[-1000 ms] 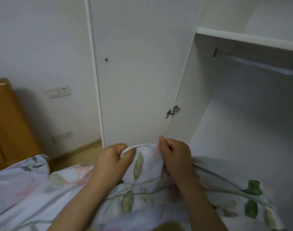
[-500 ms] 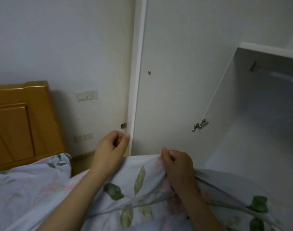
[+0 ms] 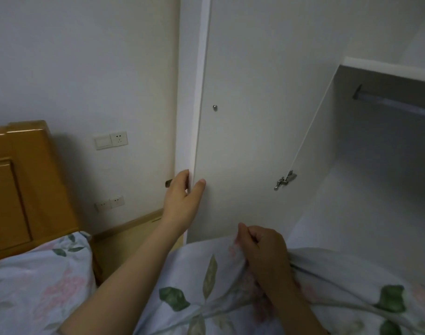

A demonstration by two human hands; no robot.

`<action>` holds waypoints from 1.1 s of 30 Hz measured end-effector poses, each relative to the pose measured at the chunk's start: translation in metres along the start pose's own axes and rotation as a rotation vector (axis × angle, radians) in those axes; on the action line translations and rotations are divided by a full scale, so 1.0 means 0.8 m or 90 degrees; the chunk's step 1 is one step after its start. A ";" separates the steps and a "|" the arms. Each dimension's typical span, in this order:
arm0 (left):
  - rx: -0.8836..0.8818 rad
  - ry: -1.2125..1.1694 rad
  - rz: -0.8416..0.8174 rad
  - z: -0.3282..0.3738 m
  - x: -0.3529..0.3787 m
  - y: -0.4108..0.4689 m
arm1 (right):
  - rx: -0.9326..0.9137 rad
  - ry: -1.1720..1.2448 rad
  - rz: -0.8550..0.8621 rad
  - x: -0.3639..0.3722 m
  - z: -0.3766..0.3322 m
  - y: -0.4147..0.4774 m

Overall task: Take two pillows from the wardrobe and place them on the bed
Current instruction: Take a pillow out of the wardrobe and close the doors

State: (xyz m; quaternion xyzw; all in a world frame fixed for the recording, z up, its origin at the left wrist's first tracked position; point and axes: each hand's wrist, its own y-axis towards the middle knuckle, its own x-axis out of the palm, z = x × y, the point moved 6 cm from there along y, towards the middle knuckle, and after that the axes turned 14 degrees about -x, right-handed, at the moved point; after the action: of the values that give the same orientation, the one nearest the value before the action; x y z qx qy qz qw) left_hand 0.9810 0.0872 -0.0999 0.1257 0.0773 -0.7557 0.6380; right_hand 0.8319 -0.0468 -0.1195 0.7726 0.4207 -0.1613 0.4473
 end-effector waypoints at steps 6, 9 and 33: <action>0.009 -0.018 0.031 0.000 0.003 -0.019 | 0.039 0.020 0.033 -0.017 0.009 -0.018; 0.016 -0.020 0.046 0.006 0.009 -0.035 | 0.040 0.015 0.044 -0.032 0.009 -0.030; 0.027 -0.026 -0.185 0.060 0.168 -0.197 | 0.143 -0.125 0.125 -0.230 0.052 -0.199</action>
State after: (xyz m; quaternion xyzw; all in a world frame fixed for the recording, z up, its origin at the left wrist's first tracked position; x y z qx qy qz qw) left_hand 0.8006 -0.0260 -0.0999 0.1115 0.0654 -0.8439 0.5207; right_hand 0.6012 -0.1354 -0.1156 0.8356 0.2768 -0.2374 0.4108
